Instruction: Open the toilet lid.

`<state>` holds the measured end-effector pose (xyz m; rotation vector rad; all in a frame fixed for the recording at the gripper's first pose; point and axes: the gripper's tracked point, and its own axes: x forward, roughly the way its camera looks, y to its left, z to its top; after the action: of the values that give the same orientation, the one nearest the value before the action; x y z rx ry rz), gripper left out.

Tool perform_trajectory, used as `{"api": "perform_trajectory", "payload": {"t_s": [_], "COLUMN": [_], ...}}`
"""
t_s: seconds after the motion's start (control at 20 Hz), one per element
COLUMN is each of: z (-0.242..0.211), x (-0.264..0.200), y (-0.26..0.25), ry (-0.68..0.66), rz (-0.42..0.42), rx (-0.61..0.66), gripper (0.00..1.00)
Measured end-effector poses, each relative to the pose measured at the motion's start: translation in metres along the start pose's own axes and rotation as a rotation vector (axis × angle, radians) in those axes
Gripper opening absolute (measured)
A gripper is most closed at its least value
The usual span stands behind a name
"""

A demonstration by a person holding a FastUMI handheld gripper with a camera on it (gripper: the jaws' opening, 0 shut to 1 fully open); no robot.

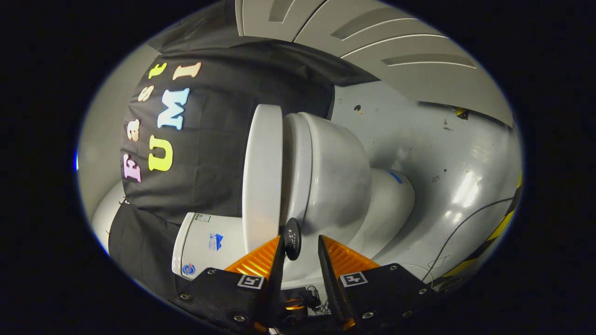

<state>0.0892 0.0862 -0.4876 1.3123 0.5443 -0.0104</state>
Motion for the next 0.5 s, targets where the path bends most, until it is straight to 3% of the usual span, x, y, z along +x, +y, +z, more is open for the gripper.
{"api": "perform_trajectory", "payload": {"t_s": [0.25, 0.5], "z": [0.005, 0.004], "x": [0.004, 0.005], "y": [0.007, 0.016], "ry": [-0.039, -0.057], "rz": [0.008, 0.001], "rx": [0.007, -0.062], "gripper": [0.17, 0.03]}}
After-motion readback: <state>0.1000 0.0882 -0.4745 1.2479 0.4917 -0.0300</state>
